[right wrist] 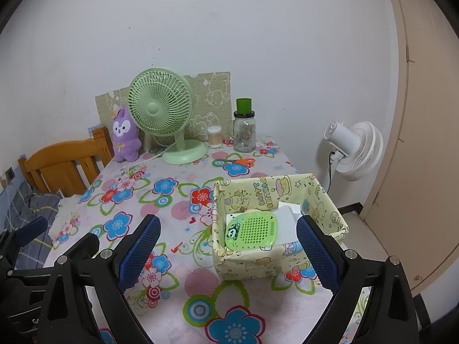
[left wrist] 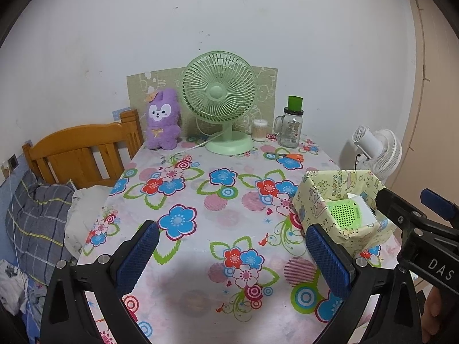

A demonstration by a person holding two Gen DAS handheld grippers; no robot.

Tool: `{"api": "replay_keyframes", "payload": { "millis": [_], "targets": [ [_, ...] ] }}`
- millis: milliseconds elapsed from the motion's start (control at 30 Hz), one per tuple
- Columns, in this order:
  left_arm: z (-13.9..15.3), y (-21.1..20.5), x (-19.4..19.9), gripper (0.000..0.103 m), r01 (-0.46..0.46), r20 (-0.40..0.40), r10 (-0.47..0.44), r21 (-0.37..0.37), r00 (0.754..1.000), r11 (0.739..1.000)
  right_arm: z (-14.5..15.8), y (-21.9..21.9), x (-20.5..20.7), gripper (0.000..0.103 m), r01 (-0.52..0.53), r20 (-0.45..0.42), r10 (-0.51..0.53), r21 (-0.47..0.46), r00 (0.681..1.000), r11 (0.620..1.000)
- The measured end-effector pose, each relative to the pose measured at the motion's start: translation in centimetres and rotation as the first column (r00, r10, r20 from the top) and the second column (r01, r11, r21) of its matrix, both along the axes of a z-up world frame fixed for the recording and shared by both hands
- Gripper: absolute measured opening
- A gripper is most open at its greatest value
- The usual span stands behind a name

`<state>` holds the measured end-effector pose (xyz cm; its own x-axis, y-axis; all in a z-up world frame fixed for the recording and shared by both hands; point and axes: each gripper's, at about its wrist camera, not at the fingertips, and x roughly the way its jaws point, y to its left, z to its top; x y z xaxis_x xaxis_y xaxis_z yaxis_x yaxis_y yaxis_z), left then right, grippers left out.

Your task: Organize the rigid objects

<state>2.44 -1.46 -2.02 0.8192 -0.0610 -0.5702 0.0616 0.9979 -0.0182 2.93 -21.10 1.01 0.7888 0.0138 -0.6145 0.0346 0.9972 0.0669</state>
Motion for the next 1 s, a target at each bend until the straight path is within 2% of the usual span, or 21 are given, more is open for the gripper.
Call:
{"api": "replay_keyframes", "payload": {
  "millis": [400,1000],
  "targets": [
    [0.10,0.66,-0.03,0.103,-0.046,0.022,0.047,-0.015,0.999,0.999,-0.53,0.70,0.37,0.097,-0.012,-0.008,0.012,-0.045,1.000,0.999],
    [-0.36,0.47,0.27,0.103,-0.035,0.010,0.035,-0.014,0.999,0.999,-0.87,0.61,0.61,0.097,-0.004,0.001,0.004,-0.046,1.000,0.999]
  ]
}}
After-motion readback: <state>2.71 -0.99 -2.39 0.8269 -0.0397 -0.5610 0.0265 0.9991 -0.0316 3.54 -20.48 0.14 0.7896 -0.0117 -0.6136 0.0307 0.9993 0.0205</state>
